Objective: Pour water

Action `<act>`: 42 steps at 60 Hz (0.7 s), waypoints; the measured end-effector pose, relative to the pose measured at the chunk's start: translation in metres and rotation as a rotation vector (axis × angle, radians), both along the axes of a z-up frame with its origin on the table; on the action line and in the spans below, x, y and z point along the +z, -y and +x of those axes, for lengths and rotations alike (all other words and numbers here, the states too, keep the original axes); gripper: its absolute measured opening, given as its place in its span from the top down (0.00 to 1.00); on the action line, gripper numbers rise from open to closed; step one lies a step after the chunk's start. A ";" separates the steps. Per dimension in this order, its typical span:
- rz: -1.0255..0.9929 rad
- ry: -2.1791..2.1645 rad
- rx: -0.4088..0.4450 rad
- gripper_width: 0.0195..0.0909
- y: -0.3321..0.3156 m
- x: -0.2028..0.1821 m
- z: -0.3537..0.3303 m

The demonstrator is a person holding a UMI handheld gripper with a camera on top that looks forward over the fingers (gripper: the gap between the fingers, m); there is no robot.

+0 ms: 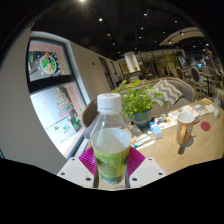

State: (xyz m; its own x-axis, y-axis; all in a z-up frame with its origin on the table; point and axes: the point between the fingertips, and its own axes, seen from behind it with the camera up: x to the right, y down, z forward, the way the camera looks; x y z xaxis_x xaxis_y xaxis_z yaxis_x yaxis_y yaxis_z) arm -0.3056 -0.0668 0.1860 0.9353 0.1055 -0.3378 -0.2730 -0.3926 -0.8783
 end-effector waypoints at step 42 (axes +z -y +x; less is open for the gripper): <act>-0.233 -1.669 -0.168 0.80 -0.157 0.038 0.164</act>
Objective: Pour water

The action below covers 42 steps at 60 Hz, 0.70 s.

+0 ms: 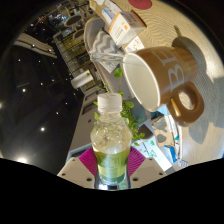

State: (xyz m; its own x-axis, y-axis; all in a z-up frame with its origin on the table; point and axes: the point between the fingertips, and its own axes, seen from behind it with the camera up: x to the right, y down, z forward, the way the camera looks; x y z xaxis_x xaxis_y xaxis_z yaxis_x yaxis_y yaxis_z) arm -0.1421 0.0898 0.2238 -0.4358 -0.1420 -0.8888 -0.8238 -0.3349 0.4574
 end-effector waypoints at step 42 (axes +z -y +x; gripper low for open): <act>0.287 1.164 0.021 0.79 -0.002 0.104 0.116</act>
State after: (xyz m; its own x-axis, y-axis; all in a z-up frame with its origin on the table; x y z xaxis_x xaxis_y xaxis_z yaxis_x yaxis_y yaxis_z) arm -0.0265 0.0920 0.3282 0.6504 0.1285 -0.7486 -0.6868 -0.3215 -0.6519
